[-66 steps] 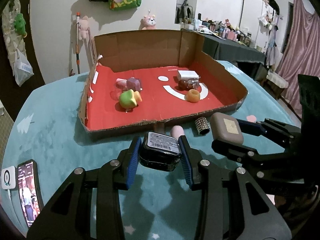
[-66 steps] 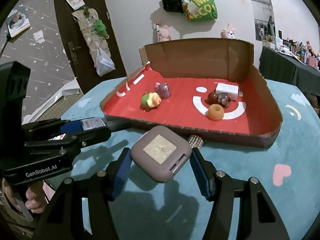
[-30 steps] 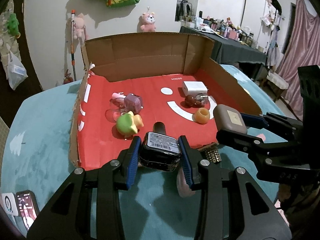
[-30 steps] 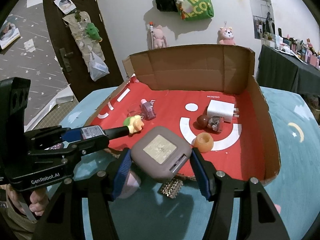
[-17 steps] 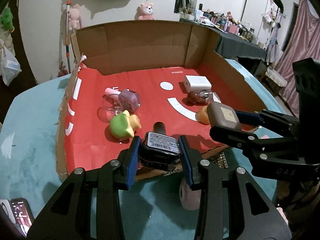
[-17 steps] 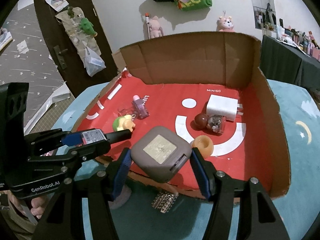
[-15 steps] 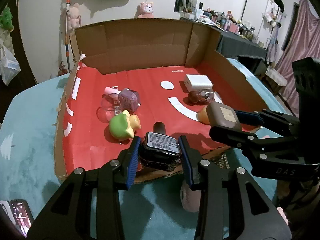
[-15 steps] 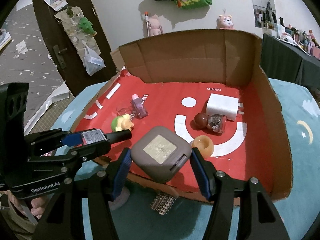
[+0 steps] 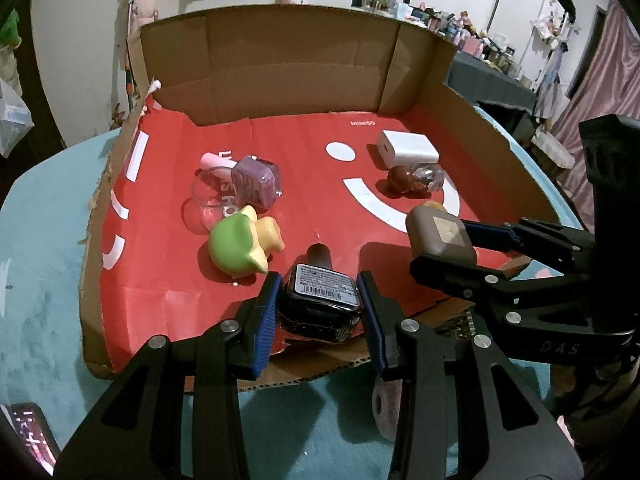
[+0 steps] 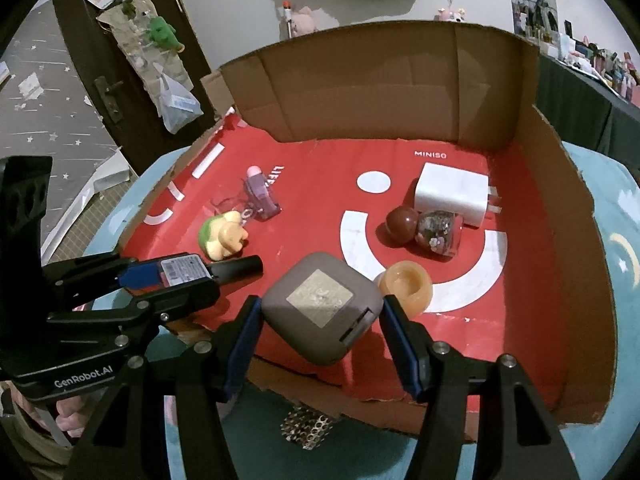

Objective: Organize rigid objects
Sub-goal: 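Lift and carry the smartwatch and brown case with both tools into the box, then lower the smartwatch and brown case into the box and open both tools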

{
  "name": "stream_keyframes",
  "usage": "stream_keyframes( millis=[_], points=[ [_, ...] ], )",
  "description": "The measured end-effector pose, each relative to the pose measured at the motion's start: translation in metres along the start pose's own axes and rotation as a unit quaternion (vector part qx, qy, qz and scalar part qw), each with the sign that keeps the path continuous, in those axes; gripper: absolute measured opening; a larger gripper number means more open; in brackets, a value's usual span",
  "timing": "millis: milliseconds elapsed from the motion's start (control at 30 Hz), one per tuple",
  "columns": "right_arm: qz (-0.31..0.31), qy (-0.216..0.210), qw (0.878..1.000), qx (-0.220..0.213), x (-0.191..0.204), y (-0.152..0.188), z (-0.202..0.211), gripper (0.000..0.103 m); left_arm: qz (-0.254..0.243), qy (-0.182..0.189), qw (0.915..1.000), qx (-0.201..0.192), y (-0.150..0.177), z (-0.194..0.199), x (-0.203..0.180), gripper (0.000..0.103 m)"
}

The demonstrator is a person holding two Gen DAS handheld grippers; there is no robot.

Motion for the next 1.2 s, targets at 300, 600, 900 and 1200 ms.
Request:
stream_keyframes(
  millis=[300, 600, 900, 1200],
  points=[
    [-0.007, 0.014, 1.000, 0.010, -0.011, 0.000, -0.011, 0.063, 0.007, -0.002, 1.0000, 0.007, -0.001, -0.010, 0.005, 0.036],
    [-0.016, 0.034, 0.999, 0.006, -0.022, -0.002, -0.013, 0.063, 0.019, -0.006, 0.9997, 0.016, -0.002, -0.022, 0.014, 0.035],
    [-0.011, 0.066, 0.998, -0.001, -0.030, -0.005, -0.016, 0.063, 0.027, -0.010, 0.9993, 0.025, -0.004, -0.031, 0.019, 0.034],
    [-0.010, 0.069, 0.998, 0.008, -0.031, -0.004, -0.020, 0.063, 0.028, -0.012, 0.9991, 0.028, -0.003, -0.033, 0.020, 0.034]
  ],
)
Point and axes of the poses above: each gripper's, at about its wrist camera, not at the fingertips, and z roughly against the way its jaws point, x to its left, y to its underside, the point moved 5 cm from there along -z, roughly the way its jaws point, and after that the axes turned 5 degrees about -z, right-handed, at the moved point
